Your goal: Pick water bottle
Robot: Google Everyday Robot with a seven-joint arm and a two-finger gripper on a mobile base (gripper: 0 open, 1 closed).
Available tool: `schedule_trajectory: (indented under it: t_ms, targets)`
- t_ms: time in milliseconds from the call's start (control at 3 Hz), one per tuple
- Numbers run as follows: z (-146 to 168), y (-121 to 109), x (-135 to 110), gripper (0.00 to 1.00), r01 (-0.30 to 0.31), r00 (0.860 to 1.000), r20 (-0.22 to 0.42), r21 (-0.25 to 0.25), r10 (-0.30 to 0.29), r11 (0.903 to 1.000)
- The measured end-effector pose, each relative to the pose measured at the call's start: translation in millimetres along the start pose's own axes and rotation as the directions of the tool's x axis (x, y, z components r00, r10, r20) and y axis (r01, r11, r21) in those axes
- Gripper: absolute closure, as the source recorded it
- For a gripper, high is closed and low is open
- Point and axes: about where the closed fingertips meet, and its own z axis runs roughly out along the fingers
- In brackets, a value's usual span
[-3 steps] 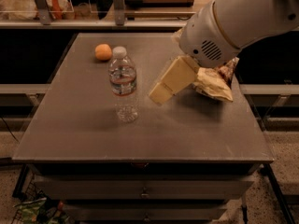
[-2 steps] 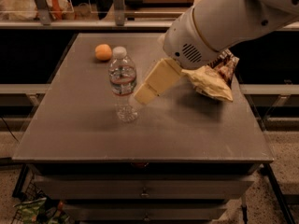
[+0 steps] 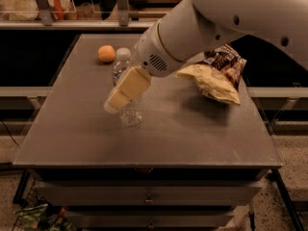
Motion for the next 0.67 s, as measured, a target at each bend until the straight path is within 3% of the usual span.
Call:
schedule_trajectory:
  t_ms: [667]
  targets:
    - [20.1,-8.4,0.0,0.41,0.012,1.0,0.016,-0.022,-0.012,0.9997]
